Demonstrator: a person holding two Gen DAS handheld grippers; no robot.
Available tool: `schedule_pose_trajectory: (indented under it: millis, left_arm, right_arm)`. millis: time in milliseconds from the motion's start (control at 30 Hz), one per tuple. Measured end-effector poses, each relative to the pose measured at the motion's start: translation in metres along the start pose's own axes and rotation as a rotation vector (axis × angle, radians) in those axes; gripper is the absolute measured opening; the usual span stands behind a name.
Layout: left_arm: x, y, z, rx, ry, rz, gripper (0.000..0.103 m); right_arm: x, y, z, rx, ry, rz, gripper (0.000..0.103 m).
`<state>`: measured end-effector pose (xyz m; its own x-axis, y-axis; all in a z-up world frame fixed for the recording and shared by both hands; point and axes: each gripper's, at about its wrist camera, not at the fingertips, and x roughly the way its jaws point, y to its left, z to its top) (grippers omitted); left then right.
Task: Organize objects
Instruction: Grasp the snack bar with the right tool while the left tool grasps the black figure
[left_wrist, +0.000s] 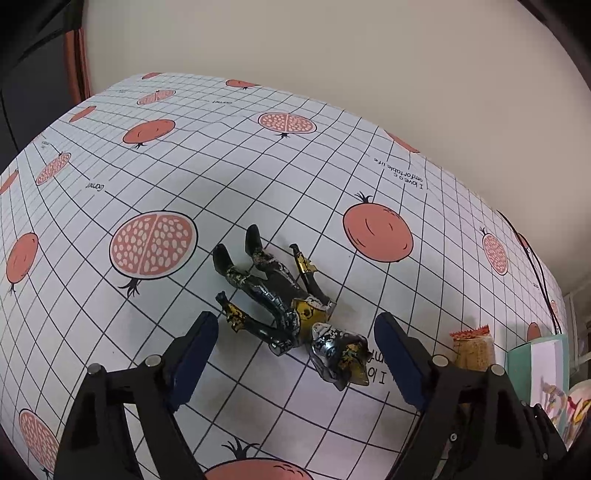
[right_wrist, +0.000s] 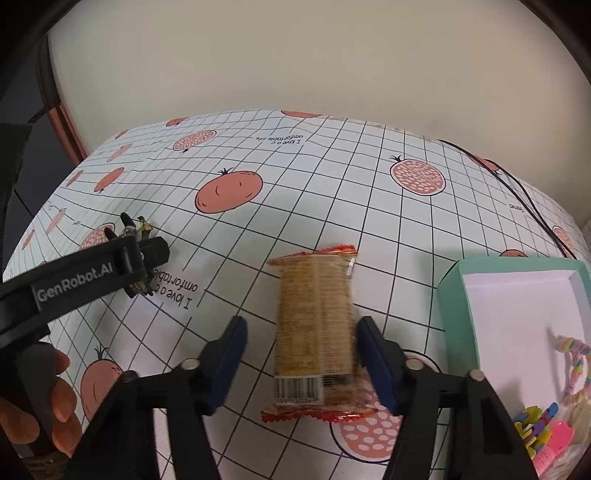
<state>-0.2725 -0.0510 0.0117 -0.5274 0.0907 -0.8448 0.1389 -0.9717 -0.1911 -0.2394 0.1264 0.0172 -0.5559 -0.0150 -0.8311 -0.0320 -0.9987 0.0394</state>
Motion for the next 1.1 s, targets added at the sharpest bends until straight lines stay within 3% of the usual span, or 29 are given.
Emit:
schedule_pose_trajectory:
  millis: [67, 167, 333, 567, 1100]
  left_arm:
    - [0.0, 0.001, -0.001, -0.004, 0.001, 0.001, 0.087]
    - [-0.001, 0.001, -0.001, 0.001, -0.002, 0.014, 0.075]
    - [-0.002, 0.001, -0.001, 0.001, -0.005, 0.009, 0.075]
    - [-0.002, 0.002, -0.001, 0.0, -0.007, 0.004, 0.074]
    - [-0.008, 0.009, -0.004, -0.025, 0.001, -0.004, 0.07]
  right_arm:
    - [0.0, -0.001, 0.0, 0.002, 0.0, -0.001, 0.059]
    - [-0.001, -0.001, 0.0, 0.002, -0.002, 0.002, 0.054]
    - [-0.002, -0.004, -0.001, 0.016, -0.006, 0.006, 0.045]
    - [-0.004, -0.009, -0.003, 0.032, -0.014, 0.019, 0.04]
    - [-0.013, -0.012, -0.013, 0.049, 0.005, 0.051, 0.04]
